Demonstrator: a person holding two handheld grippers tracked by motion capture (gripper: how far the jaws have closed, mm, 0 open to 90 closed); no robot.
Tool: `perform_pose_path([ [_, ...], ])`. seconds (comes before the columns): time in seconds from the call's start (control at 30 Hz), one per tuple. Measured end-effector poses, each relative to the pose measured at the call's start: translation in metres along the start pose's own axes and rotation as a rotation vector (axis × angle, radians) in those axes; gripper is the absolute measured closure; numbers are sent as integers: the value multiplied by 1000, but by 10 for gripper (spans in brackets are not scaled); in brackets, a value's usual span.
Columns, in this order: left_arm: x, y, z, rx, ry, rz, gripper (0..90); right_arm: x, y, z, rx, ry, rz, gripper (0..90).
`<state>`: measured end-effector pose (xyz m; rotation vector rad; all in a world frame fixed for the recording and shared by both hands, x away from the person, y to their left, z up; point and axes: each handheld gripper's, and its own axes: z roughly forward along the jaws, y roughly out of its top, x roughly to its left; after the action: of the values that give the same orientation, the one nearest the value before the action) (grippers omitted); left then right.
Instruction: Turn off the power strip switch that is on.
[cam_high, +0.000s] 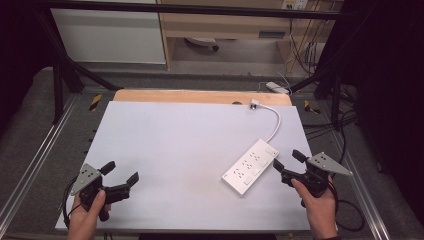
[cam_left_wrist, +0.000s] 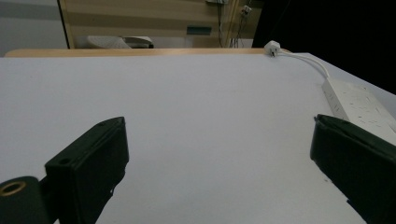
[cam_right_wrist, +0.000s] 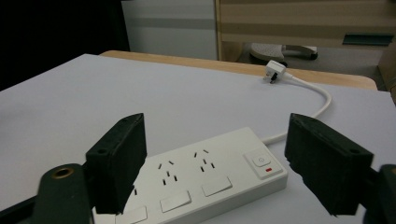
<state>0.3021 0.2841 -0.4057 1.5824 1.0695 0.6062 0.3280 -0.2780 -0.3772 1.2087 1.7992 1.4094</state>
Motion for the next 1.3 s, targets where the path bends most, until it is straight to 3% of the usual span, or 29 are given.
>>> perform_pose_path([
  [0.17,0,0,0,-3,-2,2,44,3,1,0,-6,9,-5,291],
  [0.5,-1,1,0,-1,-6,12,44,11,3,4,-33,55,-48,584],
  [0.8,-1,1,-1,-5,-6,11,44,17,4,5,-54,88,-61,755],
  [1.3,-1,1,-1,-7,-5,7,44,26,3,10,-40,132,-75,897],
])
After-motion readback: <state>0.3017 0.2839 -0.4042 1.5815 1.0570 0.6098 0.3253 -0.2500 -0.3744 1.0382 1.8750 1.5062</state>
